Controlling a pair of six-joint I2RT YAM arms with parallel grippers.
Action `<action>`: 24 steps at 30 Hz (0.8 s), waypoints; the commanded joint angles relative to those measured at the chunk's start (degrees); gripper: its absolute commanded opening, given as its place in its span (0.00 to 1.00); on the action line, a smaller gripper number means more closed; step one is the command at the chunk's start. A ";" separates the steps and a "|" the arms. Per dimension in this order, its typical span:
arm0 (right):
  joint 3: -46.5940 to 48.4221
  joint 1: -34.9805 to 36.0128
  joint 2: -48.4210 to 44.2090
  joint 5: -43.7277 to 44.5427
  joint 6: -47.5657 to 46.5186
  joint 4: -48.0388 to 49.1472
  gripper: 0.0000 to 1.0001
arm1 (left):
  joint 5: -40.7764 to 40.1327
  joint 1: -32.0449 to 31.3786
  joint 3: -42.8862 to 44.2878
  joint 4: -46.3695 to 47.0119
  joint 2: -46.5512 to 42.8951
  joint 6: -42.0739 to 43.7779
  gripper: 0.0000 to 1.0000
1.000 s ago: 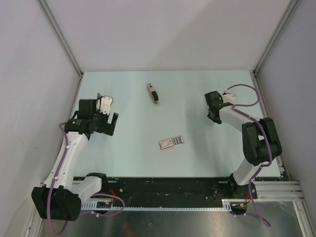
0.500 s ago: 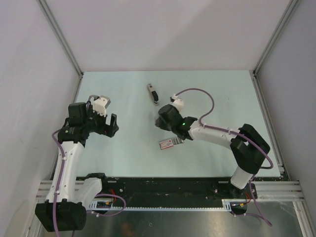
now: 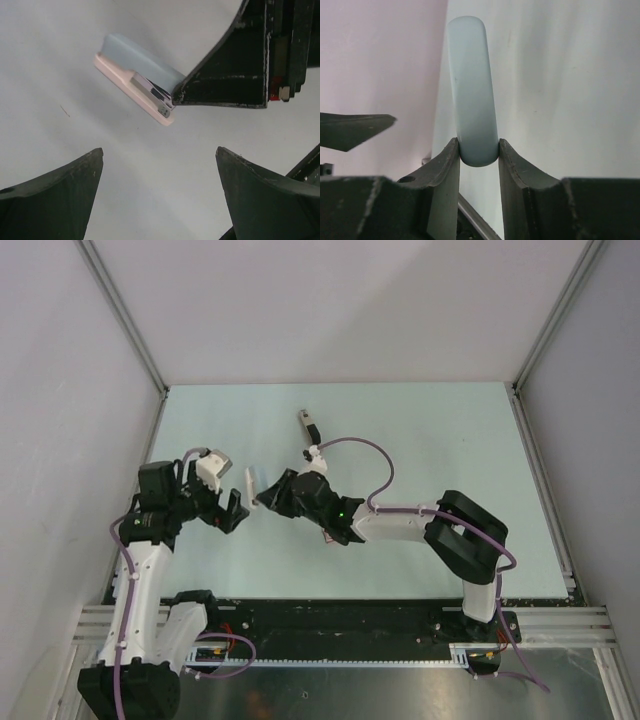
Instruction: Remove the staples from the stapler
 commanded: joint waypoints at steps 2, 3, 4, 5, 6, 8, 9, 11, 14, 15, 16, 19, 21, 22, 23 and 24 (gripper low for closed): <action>3.05 0.78 -0.94 0.75 1.61 7.21 0.00 | 5.95 0.68 -1.72 0.45 0.43 5.38 0.99; 3.05 0.96 -1.27 1.10 1.32 6.96 0.00 | 6.34 0.77 -1.91 0.49 0.67 5.69 0.99; 3.05 1.06 -1.47 1.24 1.14 6.96 0.00 | 6.84 0.82 -2.04 0.46 0.87 5.99 0.99; 3.05 1.10 -1.58 1.22 1.00 7.01 0.00 | 7.27 0.85 -2.16 0.49 1.23 6.26 0.99; 3.05 1.12 -1.72 1.25 0.98 6.99 0.00 | 7.66 0.86 -2.30 0.50 1.55 6.58 1.00; 3.05 1.18 -1.89 1.32 1.05 6.76 0.00 | 8.12 0.87 -2.50 0.49 2.27 7.28 0.99; 3.05 1.21 -2.01 1.34 1.18 6.60 0.00 | 8.22 0.87 -2.56 0.46 2.59 7.79 0.99; 3.05 1.18 -2.07 1.01 1.36 6.53 0.00 | 8.20 0.83 -2.72 0.48 3.28 8.65 1.00; 2.89 1.25 -2.48 0.47 1.81 6.73 0.00 | 7.72 0.88 -2.77 0.56 4.63 10.23 0.97; 2.80 1.29 -2.65 0.35 1.95 6.94 0.00 | 7.49 0.92 -2.69 0.58 5.14 10.67 0.96; 2.70 1.35 -2.78 0.24 2.07 7.04 0.00 | 7.28 0.94 -2.70 0.59 5.61 11.07 0.95; 2.46 1.34 -2.95 -0.31 2.82 7.50 0.00 | 7.15 1.19 -2.33 0.87 6.62 11.42 0.95; 2.33 1.46 -2.79 -1.07 3.55 8.03 0.00 | 7.16 1.39 -2.04 1.44 6.98 11.17 0.95; 2.25 1.52 -2.63 -1.48 3.88 8.42 0.00 | 7.16 1.40 -1.85 1.73 7.15 10.88 0.94; 2.30 1.60 -2.42 -1.90 4.26 8.75 0.00 | 7.21 1.44 -1.53 1.96 7.45 10.64 0.94; 2.23 1.68 -2.18 -2.24 4.59 9.09 0.00 | 7.28 1.47 -1.24 2.16 7.64 10.52 0.92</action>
